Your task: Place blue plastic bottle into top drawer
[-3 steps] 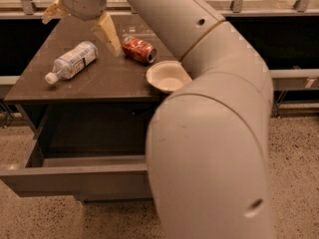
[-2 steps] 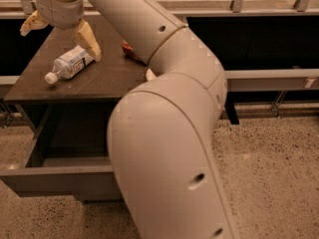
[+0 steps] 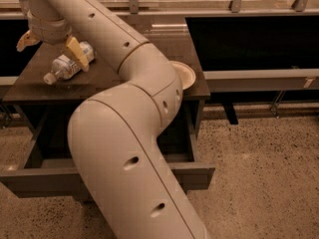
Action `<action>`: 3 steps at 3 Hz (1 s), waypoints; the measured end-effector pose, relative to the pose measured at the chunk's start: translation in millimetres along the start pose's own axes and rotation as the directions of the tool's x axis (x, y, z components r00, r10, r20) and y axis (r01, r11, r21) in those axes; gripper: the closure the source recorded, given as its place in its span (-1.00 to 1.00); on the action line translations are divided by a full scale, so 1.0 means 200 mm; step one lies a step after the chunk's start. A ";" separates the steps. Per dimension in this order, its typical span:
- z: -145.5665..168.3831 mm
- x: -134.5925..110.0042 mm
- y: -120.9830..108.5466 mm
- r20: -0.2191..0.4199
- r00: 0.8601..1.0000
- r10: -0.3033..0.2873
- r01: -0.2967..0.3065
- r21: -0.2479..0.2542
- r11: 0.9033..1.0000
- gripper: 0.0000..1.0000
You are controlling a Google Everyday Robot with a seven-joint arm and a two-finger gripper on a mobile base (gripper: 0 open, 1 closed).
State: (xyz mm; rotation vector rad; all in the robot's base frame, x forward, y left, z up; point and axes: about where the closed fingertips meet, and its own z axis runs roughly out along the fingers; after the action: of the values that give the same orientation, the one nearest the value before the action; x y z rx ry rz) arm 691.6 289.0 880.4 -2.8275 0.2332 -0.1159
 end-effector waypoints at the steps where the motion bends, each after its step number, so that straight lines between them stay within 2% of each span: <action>1: 0.13 0.06 -0.02 0.020 0.997 0.073 -0.073 0.000 0.997 -0.65; 2: 0.22 0.14 0.01 -0.010 0.986 0.165 -0.166 -0.032 0.986 -0.18; 3: 0.28 0.19 0.04 -0.043 0.975 0.218 -0.220 -0.062 0.974 0.28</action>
Offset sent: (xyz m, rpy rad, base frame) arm 0.0399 -0.0463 -0.0455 -0.2897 0.2092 -0.2919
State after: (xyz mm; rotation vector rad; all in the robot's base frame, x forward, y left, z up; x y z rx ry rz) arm 734.1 290.0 827.5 -2.8434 0.5647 -0.1131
